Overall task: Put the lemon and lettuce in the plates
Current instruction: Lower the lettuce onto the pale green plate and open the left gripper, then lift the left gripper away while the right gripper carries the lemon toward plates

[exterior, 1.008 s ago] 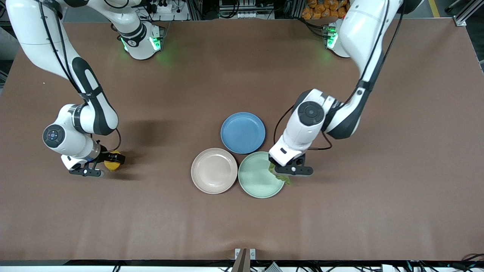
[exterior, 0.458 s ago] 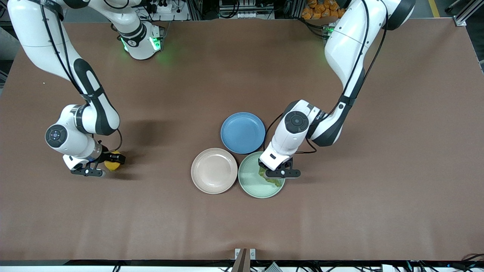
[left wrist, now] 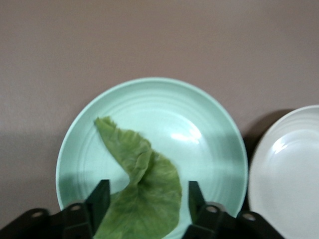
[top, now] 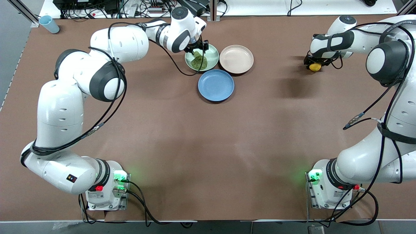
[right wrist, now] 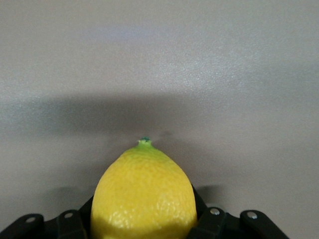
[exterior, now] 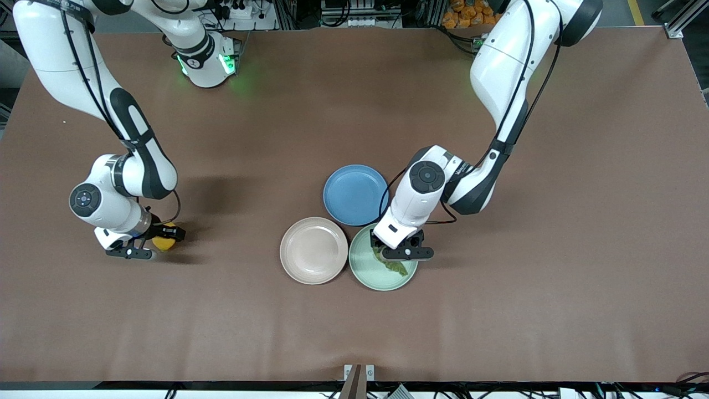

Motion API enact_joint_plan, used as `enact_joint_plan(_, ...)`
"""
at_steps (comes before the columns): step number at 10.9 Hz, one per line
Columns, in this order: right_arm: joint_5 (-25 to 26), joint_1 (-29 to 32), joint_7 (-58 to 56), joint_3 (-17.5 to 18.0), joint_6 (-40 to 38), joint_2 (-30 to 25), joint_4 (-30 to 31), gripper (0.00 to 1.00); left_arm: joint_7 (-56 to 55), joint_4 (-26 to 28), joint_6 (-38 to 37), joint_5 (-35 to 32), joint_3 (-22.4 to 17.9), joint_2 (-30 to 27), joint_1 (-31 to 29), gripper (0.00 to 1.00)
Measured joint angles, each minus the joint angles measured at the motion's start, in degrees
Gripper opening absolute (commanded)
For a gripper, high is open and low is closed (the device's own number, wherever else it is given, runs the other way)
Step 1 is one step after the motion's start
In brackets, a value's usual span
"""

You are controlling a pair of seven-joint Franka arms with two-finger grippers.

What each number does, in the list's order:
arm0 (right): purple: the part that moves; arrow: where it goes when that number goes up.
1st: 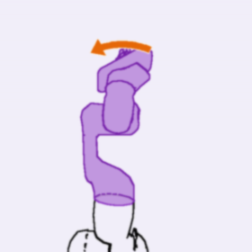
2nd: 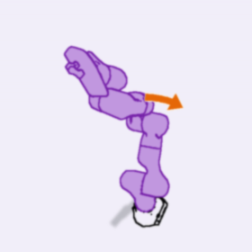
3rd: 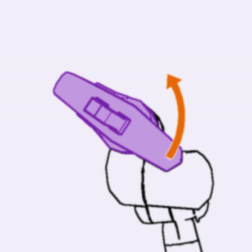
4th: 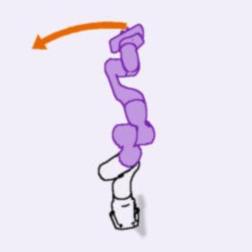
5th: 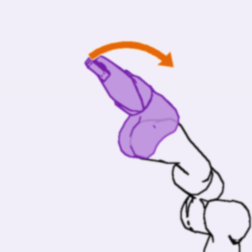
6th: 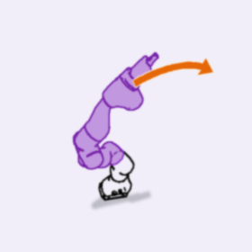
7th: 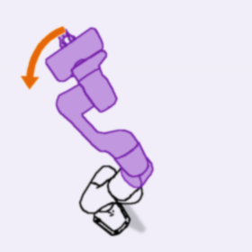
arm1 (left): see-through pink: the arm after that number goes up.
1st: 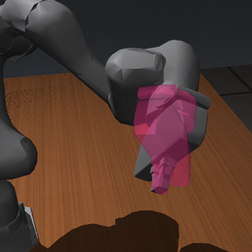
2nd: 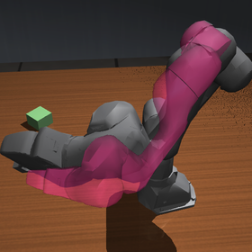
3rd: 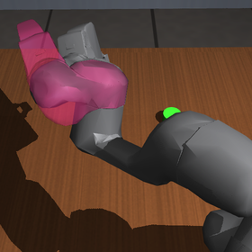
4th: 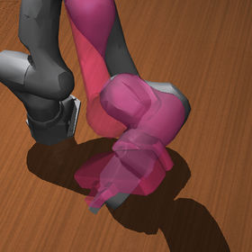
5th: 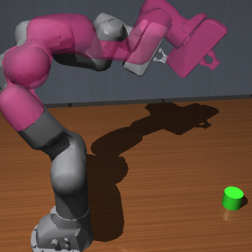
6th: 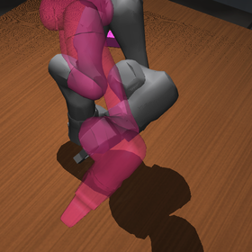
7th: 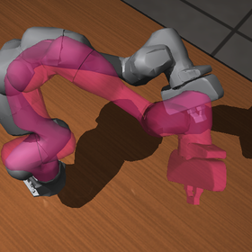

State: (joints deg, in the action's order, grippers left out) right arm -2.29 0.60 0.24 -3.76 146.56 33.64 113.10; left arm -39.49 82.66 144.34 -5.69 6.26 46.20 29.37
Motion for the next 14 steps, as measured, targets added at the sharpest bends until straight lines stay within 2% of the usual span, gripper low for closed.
enact_joint_plan(1, -0.01, 0.00, 0.01, 0.03, 0.01, 0.01, 0.01, 0.34, -0.01, -0.45, -0.32, 0.00, -0.23, -0.66, -0.03, 1.00)
enact_joint_plan(3, -0.01, -0.01, 0.01, 0.13, 0.02, 0.02, 0.00, 0.29, 0.58, -1.11, -4.46, -1.17, -1.78, -3.73, -0.17, 1.00)
enact_joint_plan(6, -0.01, -0.16, 0.01, 0.35, -1.57, 0.02, -1.01, 0.28, 6.60, -1.35, -14.91, -2.02, -3.73, -10.51, -2.56, 1.00)
enact_joint_plan(10, -0.01, -0.22, 0.01, 0.40, -13.63, -0.07, -7.86, 0.28, 18.75, -1.43, -28.28, -2.05, -3.89, -19.03, -10.34, 1.00)
enact_joint_plan(14, -0.03, -1.55, 0.00, 1.13, -23.93, -0.12, -14.04, 0.29, 24.32, -1.34, -38.37, -2.03, -3.79, -26.02, -15.48, 1.00)
